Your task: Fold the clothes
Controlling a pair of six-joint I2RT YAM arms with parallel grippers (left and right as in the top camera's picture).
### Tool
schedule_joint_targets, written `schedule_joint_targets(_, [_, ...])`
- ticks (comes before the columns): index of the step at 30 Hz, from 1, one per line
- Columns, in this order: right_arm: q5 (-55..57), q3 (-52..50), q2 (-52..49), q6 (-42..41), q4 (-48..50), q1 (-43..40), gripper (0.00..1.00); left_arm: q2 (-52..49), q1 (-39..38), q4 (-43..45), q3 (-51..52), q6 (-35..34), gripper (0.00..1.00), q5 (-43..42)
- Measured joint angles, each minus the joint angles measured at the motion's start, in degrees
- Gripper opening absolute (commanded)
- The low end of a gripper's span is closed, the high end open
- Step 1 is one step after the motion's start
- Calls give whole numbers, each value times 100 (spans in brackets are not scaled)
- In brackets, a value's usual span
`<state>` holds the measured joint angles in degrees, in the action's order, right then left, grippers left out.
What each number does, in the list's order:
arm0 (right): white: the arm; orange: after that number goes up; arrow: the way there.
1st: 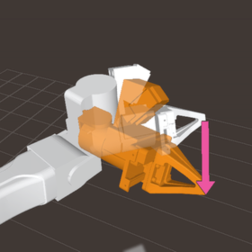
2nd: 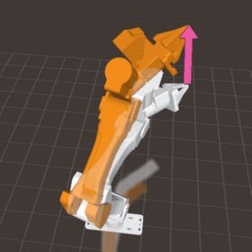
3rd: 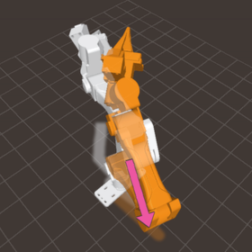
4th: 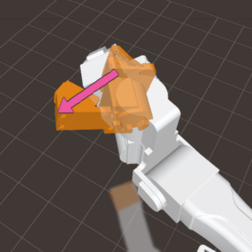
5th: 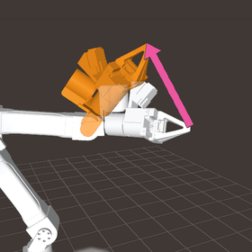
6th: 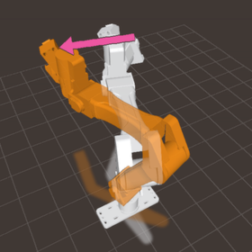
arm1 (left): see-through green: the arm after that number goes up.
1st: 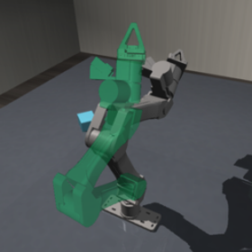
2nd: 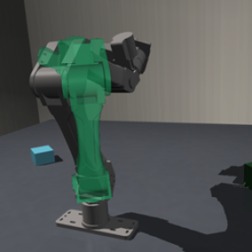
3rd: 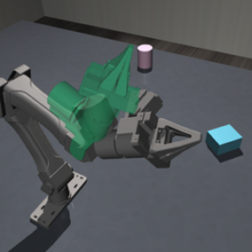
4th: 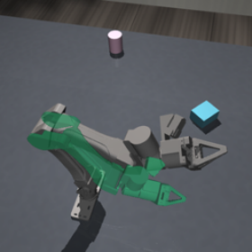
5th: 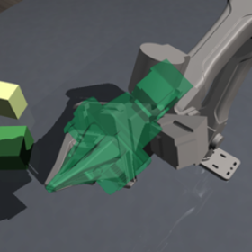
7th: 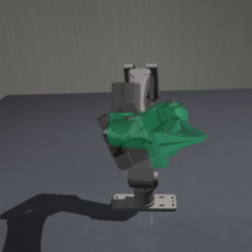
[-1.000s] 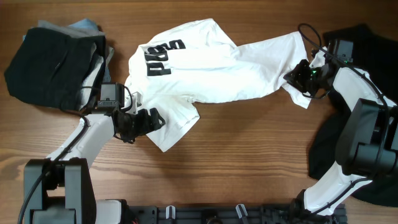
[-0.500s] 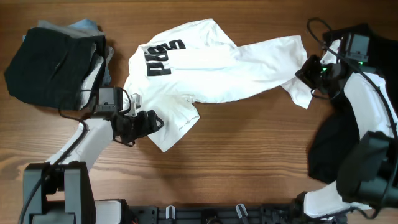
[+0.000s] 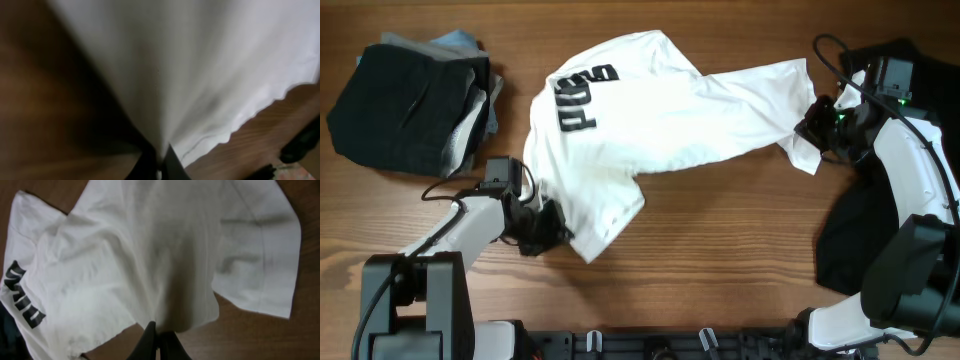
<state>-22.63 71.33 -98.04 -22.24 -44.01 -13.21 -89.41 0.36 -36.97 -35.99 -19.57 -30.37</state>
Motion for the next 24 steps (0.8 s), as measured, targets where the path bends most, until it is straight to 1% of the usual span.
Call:
schedule_joint_targets(2, [52,2,15,-28,-448,0,4,144,166,-1196,-264,-9,4,105])
schedule_joint_targets(3, [109,2,52,-37,-750,0,4,382,328,-1681,-479,-9,4,175])
schedule_joint_targets(5, [236,0,190,-44,-1447,0,4,1071,734,-2417,-977,-9,4,348])
schedule_joint_targets(6, [330,0,264,-46,-1814,0,4,1696,1073,-2813,-1283,-11,4,527])
schedule_joint_targets(7, [420,9,293,-37,-2068,2,4,1867,1152,-3008,-1419,-9,4,664])
schedule_joint_targets(8, [568,4,304,0,-2533,2,4,2315,1401,-3171,-1467,-11,4,774])
schedule_joint_targets(9, [706,4,304,70,-2817,2,4,2553,1561,-3327,-1467,-28,4,892])
schedule_joint_targets(12, [1292,4,304,205,-3495,2,4,3025,2035,-3493,-1467,-142,4,1047])
schedule_joint_targets(13, [1449,4,304,227,-3609,2,5,3108,2131,-3530,-1467,-181,8,1078])
schedule_joint_targets(14, [1609,4,304,260,-3700,0,5,3200,2273,-3552,-1467,-223,23,1106])
schedule_joint_targets(16, [1729,4,304,304,-3668,2,5,3202,2286,-3550,-1467,-229,58,1108])
schedule_joint_targets(17, [1773,4,304,308,-3576,2,5,3171,2188,-3545,-1467,-260,69,1106])
schedule_joint_targets(18, [1781,4,304,308,-3508,2,4,3132,2096,-3512,-1464,-243,77,1117])
schedule_joint_targets(20, [1779,4,304,321,-3305,2,4,2903,1641,-3027,-1408,-297,81,1123])
schedule_joint_targets(21, [1777,4,304,328,-3259,2,4,2721,1432,-2765,-1314,-286,81,1115])
schedule_joint_targets(23, [1751,4,304,348,-3139,2,4,2258,1106,-2192,-992,-299,82,1145])
schedule_joint_targets(24, [1729,4,304,350,-3110,2,4,1860,994,-1893,-824,-308,82,1196])
